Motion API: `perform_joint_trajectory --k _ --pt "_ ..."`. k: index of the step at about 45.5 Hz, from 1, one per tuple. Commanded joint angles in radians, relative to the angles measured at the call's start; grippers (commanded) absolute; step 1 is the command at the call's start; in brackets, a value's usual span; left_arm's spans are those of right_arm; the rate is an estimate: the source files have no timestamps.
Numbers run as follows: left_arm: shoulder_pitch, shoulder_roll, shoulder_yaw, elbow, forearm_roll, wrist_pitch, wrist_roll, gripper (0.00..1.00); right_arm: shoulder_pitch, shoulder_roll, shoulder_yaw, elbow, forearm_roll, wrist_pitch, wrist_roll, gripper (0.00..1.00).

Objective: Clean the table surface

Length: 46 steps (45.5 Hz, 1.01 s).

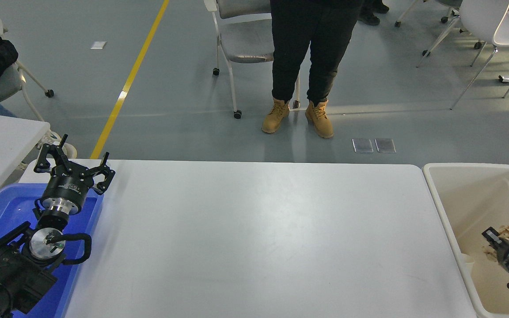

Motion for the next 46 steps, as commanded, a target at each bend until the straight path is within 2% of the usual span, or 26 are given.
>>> perform_joint_trajectory --k 1,13,21,33,46 --pt "0.0 0.0 0.0 0.0 0.0 0.0 0.0 1.0 0.0 -0.001 0.001 0.001 0.0 -0.03 0.001 0.92" --pt "0.0 0.0 0.0 -0.001 0.0 0.0 0.0 1.0 0.037 -0.027 0.009 0.004 0.002 -0.029 0.004 0.96" --pt "0.0 0.0 0.0 0.0 0.0 0.0 0.0 1.0 0.122 -0.081 0.067 0.027 0.002 -0.02 0.004 0.96" --pt "0.0 0.0 0.0 0.0 0.0 0.0 0.0 1.0 0.288 -0.148 0.473 0.103 0.002 -0.029 0.004 0.97" --pt "0.0 0.0 0.0 0.0 0.0 0.0 0.0 1.0 0.333 -0.213 0.67 0.263 0.002 -0.023 0.011 0.97"
